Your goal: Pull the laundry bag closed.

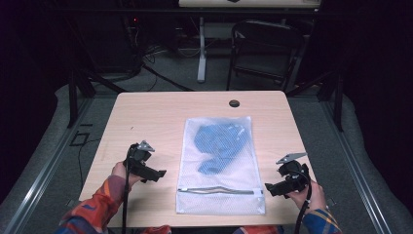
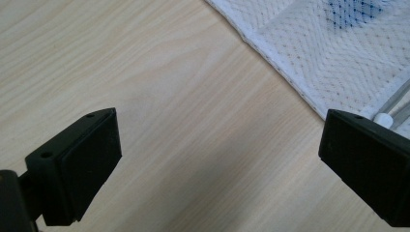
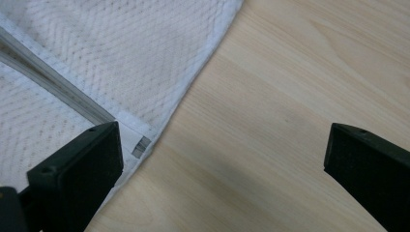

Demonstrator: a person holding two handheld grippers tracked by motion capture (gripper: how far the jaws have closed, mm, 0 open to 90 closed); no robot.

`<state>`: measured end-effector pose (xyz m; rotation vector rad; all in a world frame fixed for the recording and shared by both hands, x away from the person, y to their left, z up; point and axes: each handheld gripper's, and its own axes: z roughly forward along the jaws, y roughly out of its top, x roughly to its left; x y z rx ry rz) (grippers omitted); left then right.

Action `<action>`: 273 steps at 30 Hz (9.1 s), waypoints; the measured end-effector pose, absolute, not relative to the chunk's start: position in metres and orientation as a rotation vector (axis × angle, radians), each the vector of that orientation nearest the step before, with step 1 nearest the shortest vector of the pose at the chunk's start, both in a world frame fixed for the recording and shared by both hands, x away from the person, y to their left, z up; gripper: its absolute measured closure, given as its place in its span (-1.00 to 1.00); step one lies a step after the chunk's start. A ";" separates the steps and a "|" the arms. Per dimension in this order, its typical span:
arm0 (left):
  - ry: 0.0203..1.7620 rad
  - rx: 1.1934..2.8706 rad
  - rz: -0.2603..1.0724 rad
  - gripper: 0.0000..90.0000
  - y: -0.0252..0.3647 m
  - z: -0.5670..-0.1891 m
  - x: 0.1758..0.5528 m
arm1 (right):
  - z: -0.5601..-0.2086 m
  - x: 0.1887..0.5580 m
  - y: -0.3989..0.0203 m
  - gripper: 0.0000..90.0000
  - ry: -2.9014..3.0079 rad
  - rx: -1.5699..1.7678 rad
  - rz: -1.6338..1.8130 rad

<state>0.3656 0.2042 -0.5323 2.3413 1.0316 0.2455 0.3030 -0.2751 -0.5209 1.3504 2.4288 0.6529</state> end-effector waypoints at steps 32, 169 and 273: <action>0.936 2.391 0.151 -0.77 0.156 -0.530 0.365 | -0.504 0.306 -0.176 -0.91 2.613 1.075 0.832; 0.777 2.532 -0.193 1.00 0.135 -0.555 0.354 | -0.566 0.315 -0.025 0.82 2.841 0.735 0.920; 0.696 2.547 -0.163 1.00 0.126 -0.559 0.349 | -0.557 0.312 -0.056 0.85 2.884 0.709 0.775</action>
